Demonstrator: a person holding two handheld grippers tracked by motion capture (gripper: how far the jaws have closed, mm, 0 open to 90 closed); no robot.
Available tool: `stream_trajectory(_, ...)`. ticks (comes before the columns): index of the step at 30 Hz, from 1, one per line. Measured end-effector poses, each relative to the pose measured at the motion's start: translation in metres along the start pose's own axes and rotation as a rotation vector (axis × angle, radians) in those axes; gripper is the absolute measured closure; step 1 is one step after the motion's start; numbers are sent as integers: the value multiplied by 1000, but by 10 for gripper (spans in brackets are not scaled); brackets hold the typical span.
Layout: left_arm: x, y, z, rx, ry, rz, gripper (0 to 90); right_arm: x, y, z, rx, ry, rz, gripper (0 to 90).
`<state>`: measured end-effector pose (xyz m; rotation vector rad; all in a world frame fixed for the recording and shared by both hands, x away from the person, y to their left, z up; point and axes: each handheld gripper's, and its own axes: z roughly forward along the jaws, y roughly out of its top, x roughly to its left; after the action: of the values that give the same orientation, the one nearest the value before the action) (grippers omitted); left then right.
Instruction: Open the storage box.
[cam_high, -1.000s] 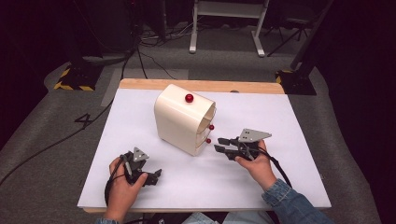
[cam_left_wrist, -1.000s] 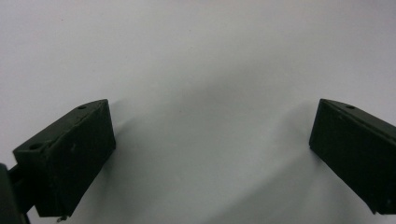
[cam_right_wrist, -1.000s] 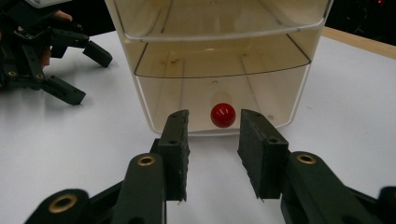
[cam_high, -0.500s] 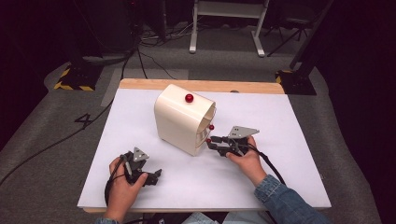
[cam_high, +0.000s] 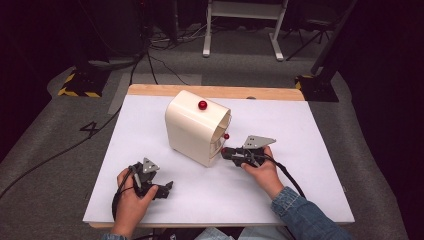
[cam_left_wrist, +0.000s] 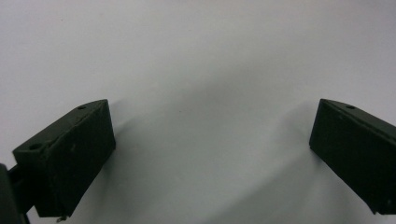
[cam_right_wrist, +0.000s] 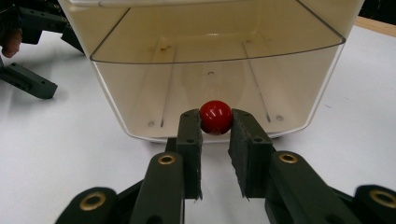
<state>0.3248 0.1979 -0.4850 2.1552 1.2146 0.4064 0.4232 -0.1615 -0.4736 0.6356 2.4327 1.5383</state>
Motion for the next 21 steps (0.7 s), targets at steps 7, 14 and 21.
stream_trajectory(7,0,0,0,-2,0,-1,1,1,-1,-9,9,-4,3,746)
stream_trajectory(14,0,0,0,-1,0,2,1,5,-3,-31,14,-14,2,746)
stream_trajectory(21,0,0,0,2,0,2,1,8,-7,-55,12,-21,1,746)
